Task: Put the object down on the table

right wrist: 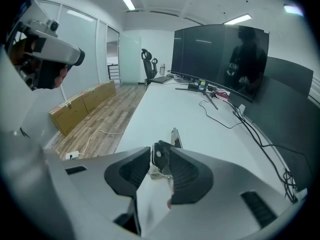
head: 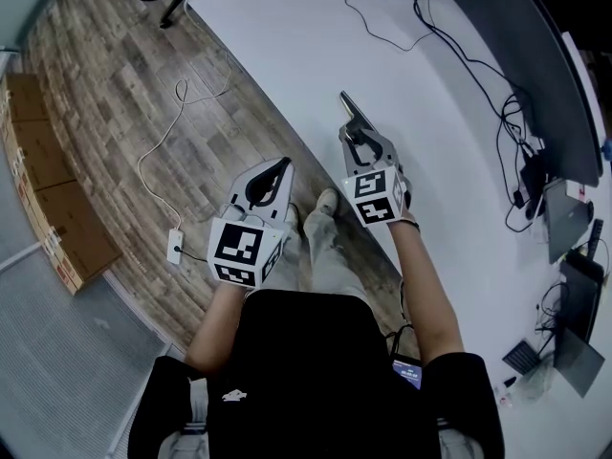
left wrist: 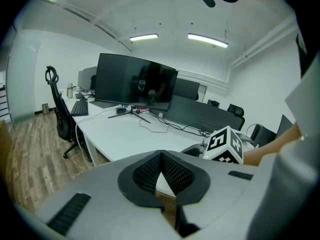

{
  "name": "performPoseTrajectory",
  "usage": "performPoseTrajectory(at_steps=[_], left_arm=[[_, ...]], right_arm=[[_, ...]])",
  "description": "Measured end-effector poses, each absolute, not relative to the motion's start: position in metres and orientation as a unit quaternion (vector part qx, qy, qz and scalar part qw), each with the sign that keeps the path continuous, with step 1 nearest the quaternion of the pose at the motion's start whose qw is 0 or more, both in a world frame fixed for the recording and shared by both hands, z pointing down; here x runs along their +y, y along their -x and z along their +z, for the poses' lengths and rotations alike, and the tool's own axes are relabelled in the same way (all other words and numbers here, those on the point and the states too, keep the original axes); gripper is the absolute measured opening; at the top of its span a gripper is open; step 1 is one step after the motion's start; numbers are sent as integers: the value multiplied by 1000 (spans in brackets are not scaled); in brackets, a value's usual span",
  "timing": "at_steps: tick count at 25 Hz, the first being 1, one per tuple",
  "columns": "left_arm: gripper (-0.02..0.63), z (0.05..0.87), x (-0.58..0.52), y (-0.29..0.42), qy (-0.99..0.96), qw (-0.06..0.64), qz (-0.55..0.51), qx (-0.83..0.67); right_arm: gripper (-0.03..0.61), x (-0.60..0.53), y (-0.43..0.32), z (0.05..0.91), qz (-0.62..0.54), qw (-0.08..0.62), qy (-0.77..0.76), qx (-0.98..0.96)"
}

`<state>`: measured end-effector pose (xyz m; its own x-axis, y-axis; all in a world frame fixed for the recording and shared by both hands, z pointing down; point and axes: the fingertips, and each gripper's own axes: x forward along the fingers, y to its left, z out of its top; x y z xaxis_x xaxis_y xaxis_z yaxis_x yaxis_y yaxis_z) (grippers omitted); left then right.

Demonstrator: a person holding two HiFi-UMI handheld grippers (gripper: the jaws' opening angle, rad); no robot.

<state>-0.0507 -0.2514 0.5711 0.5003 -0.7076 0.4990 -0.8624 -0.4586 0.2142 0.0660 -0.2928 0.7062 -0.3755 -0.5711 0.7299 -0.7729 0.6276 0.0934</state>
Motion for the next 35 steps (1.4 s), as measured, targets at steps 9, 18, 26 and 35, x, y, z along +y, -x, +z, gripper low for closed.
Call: performPoseTrajectory(at_steps=[9,18,26,35], left_arm=[[12,545,-256,50,-846,206,154,-468],[12,517,-253,49,-851,186,147,-469],[12,482,-253,43,-860,161,137,-464],[12,442,-248,43,-870,129,121,-461]], right_arm=[[103,-287,-65,678,153,348,-417,-826],[63,-290,-81,626,155,315,-456,-818],[35,-284,-88,571,140,273,-479,-822],[25,-275,-95,501,145,198,-513,-823]])
